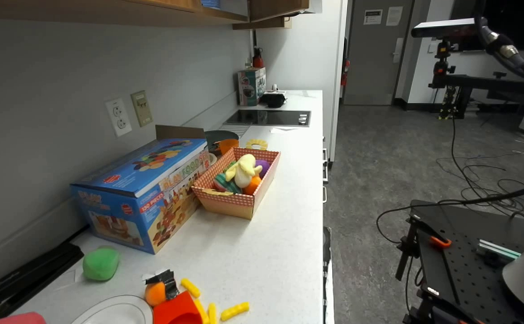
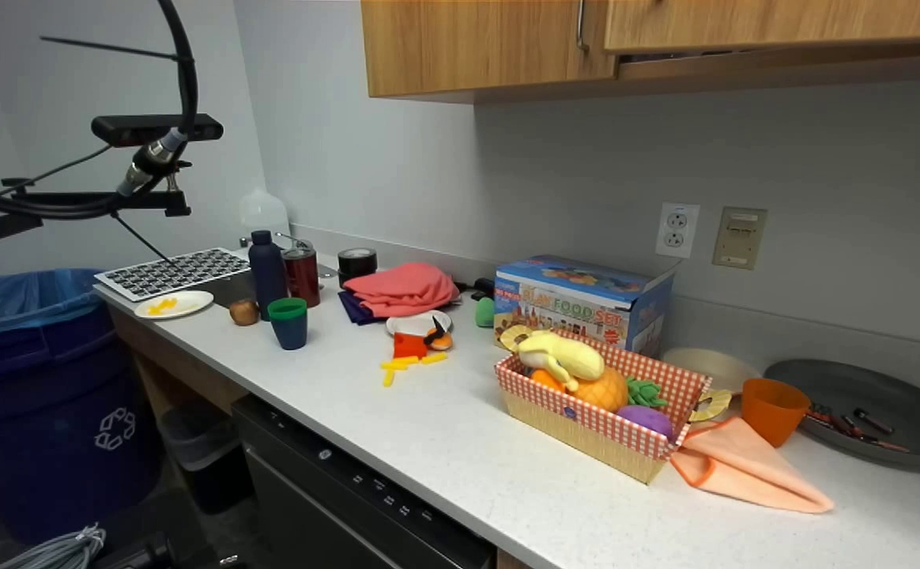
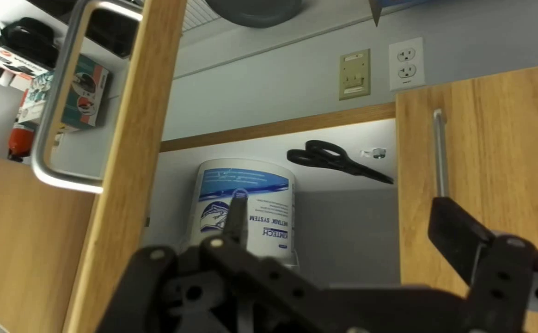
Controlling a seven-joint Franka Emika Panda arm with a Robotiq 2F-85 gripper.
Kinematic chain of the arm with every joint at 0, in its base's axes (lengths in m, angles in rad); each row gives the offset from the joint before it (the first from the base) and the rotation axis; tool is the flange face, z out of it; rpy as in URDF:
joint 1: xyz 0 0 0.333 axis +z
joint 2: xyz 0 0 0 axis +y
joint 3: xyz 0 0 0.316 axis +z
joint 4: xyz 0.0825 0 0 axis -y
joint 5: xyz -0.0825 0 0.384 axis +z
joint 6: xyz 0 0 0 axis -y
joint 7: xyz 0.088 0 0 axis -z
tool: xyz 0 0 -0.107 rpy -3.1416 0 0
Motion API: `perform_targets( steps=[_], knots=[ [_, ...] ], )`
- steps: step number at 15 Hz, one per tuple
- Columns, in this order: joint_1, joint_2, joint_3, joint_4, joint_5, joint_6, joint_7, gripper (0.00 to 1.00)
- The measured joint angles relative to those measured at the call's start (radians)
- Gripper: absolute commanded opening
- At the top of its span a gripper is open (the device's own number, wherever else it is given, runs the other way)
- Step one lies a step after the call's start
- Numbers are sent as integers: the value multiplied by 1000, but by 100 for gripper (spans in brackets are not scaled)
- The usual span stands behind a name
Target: Close the left door of the open upper cabinet then open the right door
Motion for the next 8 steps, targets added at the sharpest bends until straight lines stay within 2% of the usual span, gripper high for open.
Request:
perform_targets(
  steps=[4,8],
  knots=[
    [-63,22,42,54,-70,-78,36,100],
    [-88,17,82,77,-160,-230,112,100]
  ],
)
